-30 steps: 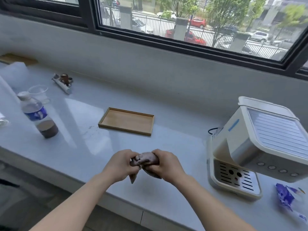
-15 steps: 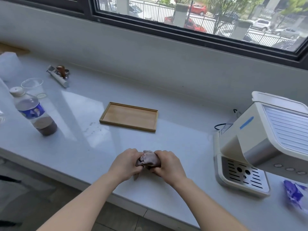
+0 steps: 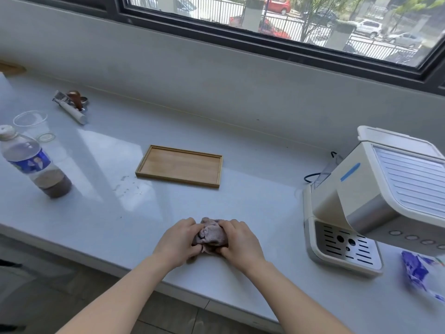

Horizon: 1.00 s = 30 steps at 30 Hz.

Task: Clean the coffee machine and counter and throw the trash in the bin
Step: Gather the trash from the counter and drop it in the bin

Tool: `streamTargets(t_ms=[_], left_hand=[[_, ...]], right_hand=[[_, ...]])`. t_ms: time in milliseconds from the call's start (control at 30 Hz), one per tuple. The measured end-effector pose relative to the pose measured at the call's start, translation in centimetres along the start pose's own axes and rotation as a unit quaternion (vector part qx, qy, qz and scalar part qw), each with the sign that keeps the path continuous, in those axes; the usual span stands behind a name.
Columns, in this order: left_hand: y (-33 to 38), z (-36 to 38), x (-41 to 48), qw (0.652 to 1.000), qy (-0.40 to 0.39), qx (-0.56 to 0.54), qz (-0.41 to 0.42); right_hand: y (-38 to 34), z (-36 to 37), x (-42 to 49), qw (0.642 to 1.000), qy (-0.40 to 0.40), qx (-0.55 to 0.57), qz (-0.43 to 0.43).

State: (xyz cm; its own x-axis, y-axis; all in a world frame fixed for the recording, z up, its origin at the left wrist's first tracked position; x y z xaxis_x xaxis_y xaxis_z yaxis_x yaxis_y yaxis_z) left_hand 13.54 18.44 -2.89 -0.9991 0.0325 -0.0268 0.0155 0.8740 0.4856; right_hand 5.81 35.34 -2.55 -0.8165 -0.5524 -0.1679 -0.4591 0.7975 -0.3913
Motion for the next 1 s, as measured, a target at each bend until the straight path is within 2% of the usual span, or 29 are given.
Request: streamTargets(t_ms=[333,533,1000], left_hand=[[0.4,-1.4,-1.1,0.999,-0.023,-0.022,-0.013],[2.0,-2.4,-1.6,1.0,0.007,-0.016,-0.023],[9.3,-3.3,-0.2,0.994,-0.012,0.102,-0.041]], right_hand=[[0.2,-1.2,-0.8,1.0,-0.023,0.007,0.006],[0.7,-2.8,-1.8,0.999,-0.02,0.012,0.022],[3.4,-7.5,-5.4,0.998,0.026,-0.024,0.044]])
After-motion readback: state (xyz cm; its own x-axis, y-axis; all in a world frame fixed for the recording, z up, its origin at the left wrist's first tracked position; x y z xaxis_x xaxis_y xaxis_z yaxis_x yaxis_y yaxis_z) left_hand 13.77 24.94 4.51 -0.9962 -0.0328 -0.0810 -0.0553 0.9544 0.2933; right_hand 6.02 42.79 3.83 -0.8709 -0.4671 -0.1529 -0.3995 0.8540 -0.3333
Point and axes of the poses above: each hand's wrist, its own x-axis towards the middle knuckle, its own z-axis out of the palm, y = z × x, the point moved 3 cm from there along x, towards the middle knuckle, and after that the axes turned 9 degrees about z, right-handed, at the moved point
